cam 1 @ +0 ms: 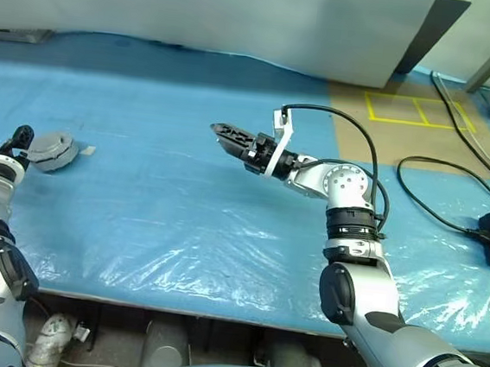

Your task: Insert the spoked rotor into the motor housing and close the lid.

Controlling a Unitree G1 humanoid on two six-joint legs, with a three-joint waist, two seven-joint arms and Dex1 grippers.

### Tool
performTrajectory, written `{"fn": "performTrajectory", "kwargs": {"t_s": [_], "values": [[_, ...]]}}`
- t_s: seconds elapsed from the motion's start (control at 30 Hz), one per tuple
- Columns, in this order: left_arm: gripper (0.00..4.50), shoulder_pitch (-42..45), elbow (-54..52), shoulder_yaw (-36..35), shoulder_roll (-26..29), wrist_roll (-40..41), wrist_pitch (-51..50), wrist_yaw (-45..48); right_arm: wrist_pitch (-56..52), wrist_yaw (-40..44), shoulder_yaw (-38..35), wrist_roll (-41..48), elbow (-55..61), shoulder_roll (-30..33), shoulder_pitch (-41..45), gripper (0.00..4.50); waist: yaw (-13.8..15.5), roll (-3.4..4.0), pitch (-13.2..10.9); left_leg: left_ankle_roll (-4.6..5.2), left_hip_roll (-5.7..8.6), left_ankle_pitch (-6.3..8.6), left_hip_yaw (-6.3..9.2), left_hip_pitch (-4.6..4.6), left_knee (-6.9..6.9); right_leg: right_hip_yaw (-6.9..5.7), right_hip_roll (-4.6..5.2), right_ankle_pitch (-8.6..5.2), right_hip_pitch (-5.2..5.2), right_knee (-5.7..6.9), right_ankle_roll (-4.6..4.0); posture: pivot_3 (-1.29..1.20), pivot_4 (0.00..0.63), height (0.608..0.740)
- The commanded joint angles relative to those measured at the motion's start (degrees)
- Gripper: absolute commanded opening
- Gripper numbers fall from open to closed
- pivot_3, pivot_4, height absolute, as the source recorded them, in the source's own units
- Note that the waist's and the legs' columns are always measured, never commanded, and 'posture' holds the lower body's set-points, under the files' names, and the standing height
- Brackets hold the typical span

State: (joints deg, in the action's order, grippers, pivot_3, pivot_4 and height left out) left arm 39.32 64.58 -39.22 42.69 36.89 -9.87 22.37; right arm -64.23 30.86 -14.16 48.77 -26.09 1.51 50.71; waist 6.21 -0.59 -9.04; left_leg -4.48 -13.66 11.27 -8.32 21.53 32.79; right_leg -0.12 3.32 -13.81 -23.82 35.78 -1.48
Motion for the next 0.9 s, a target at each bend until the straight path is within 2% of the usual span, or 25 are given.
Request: {"fn": "performTrajectory", "kwargs": {"t_s": [0.03, 0.17, 0.23, 0.4, 0.53, 0.67, 0.8, 0.9], "values": [[3.76, -0.3, -1.4, 0.6, -2.0, -0.6, -0.6, 1.4, 0.6, 1.2, 0.3, 0.1, 1.1, -0.2, 0.3, 3.87, 0.3, 0.0, 0.0, 0.0, 0.0, 0.0, 0.0, 0.0, 0.03, -0.01, 0.01, 0.0, 0.03, 0.0, 0.0, 0.0, 0.15, 0.74], [3.76, 0.1, -2.3, -1.7, -4.1, 0.7, 0.4, -1.4, 0.3, 1.5, 0.8, -0.3, 1.7, -0.1, 0.1, 3.87, 0.5, -0.02, 0.0, 0.0, -0.04, 0.0, 0.01, -0.01, 0.15, -0.03, 0.03, 0.0, 0.09, 0.1, 0.0, 0.0, 0.15, 0.74], [3.76, 0.3, -2.5, -3.5, -2.8, 0.8, 4.6, -3.7, 0.2, 1.5, 1.0, -0.5, 2.3, 0.3, -0.2, 3.87, 0.5, -0.04, 0.0, 0.0, -0.08, 0.0, 0.02, -0.02, 0.15, -0.03, -0.01, 0.0, 0.09, 0.11, 0.0, 0.0, 0.15, 0.74], [3.76, 2.0, -9.1, -6.4, 0.3, 3.7, 5.3, 0.2, 0.6, 1.9, 0.9, -0.6, 4.2, 1.6, -1.1, 3.87, -0.2, -0.09, 0.0, 0.0, -0.08, 0.0, 0.04, 0.05, 0.07, -0.06, -0.04, 0.0, 0.05, -0.01, 0.0, 0.0, 0.15, 0.74], [3.76, 3.9, -16.7, -5.9, 0.8, 5.7, 3.1, 3.0, 1.8, 4.8, 1.0, -0.7, 8.5, 5.5, -3.1, 3.87, 0.2, -0.09, 0.0, 0.0, -0.07, 0.0, 0.05, 0.11, 0.04, -0.12, -0.01, 0.0, 0.04, -0.06, 0.0, 0.0, 0.15, 0.74], [3.76, 4.2, -27.2, -1.2, -1.3, 6.9, -3.1, 7.2, 10.2, 5.3, 1.1, -5.1, 10.5, 9.0, -5.0, 3.87, 0.9, -0.09, 0.0, 0.0, -0.05, 0.0, 0.05, 0.11, 0.11, -0.13, 0.02, 0.0, 0.06, -0.02, 0.0, 0.0, 0.15, 0.74], [3.76, -0.9, -44.7, 15.1, -7.5, 1.5, -9.1, 11.2, 26.9, 5.2, 8.6, -18.9, 13.9, 13.5, -7.9, 3.87, 1.1, -0.09, 0.0, 0.0, -0.02, 0.0, 0.04, 0.1, 0.21, -0.13, 0.09, 0.0, 0.1, 0.08, 0.0, 0.0, 0.15, 0.74], [3.76, -7.0, -54.6, 27.3, -10.6, -2.9, -10.0, 17.3, 31.6, 5.5, 11.5, -23.1, 16.3, 15.2, -9.8, 3.87, 0.5, -0.09, 0.0, 0.0, 0.04, 0.0, 0.01, 0.12, 0.24, -0.06, 0.14, 0.01, 0.11, 0.07, 0.02, 0.0, 0.15, 0.74]]}}
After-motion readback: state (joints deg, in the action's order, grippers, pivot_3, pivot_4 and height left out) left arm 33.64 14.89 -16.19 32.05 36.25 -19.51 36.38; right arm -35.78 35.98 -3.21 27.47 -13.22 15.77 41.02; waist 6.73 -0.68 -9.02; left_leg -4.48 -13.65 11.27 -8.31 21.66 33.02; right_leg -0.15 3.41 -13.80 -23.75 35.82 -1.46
